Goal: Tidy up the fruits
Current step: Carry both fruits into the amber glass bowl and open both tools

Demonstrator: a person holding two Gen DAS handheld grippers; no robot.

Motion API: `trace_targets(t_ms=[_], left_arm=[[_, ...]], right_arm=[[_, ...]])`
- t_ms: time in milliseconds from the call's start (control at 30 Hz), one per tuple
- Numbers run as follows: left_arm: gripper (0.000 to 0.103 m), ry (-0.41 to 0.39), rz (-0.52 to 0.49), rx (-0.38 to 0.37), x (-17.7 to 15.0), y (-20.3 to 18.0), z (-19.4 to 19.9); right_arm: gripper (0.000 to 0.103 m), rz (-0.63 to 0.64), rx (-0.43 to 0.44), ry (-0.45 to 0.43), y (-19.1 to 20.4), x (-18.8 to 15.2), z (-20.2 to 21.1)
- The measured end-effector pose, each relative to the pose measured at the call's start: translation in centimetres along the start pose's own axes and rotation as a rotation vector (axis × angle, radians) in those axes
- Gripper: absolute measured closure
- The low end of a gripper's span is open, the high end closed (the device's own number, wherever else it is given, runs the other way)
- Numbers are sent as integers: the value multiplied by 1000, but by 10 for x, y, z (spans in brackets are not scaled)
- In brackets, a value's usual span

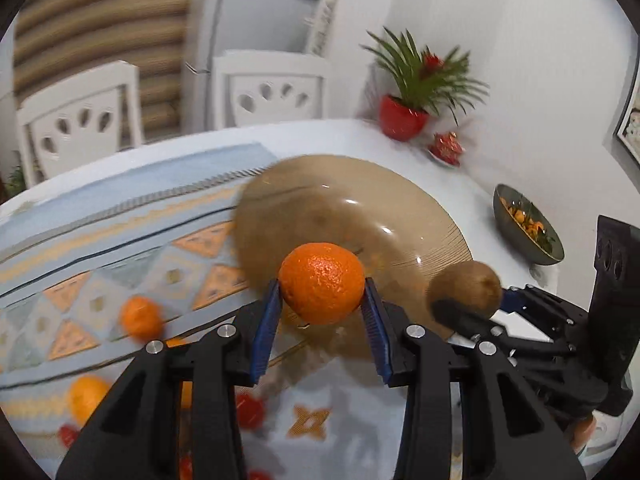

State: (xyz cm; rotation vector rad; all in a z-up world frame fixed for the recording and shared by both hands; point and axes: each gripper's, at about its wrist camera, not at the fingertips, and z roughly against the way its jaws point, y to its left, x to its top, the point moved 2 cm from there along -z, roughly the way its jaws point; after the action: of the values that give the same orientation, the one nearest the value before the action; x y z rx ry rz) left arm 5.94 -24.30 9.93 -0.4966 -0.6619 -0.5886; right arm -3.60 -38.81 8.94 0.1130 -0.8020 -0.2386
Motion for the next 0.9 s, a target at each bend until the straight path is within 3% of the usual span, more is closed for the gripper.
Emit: trace_targets(t_ms=[300,367,400,433,500,767,900], left_arm=[[63,106,1,2,-4,-4,-63],[61,115,4,10,-6,-3,-69],[55,114,5,14,-6,-3,-71],[44,113,4,12,-6,-3,-71],[36,115,9,19,-8,-3,-71],[38,108,-20,22,-14,-11,-63],[38,77,-22,7,-18,-11,-40]], right_arm=[[47,-31,-13,103,-20,-2,-29],[47,-32,-8,113,-20,-2,-30],[47,-33,-7,118,-21,-1,-32],[46,-34,-12,124,-21,-2,-32],[44,-38,-19,127,-22,0,-35],[43,-41,-4,66,-18,6,-10],[43,-33,-7,47,-12,2,4]])
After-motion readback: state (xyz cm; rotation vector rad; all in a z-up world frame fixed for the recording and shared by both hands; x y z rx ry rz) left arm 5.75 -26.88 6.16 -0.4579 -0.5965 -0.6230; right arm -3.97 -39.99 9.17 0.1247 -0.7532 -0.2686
